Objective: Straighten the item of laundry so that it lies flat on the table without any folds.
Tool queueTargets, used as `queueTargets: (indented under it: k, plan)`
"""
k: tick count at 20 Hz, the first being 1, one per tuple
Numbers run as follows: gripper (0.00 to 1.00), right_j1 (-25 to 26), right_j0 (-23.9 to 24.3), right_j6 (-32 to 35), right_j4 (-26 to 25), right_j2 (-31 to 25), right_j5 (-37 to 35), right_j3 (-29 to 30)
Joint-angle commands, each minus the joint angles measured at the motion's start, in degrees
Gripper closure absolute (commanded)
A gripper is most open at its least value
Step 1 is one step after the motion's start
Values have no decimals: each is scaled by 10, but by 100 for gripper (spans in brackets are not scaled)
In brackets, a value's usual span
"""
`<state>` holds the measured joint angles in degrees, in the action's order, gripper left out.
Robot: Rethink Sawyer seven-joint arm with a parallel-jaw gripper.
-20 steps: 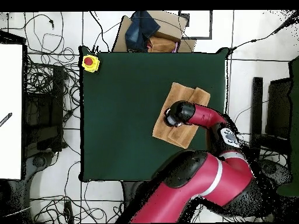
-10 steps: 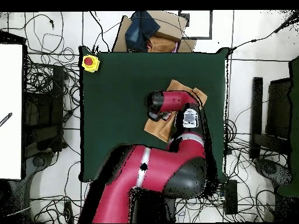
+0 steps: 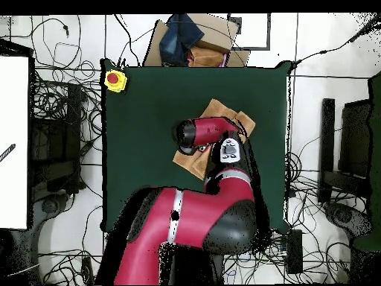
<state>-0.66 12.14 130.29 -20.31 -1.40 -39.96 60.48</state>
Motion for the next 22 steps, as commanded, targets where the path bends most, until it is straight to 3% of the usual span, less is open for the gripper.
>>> queueTargets:
  k: [1, 4, 8, 16, 22]
  plan:
    - [100, 53, 61, -91, -14, -117, 127, 132]
    - [100, 51, 52, -78, -33, -96, 106, 114]
    - [100, 44, 89, -78, -40, -125, 155, 145]
    - [100, 82, 87, -26, -7, -195, 216, 112]
    - [100, 92, 72, 12, 9, -211, 243, 94]
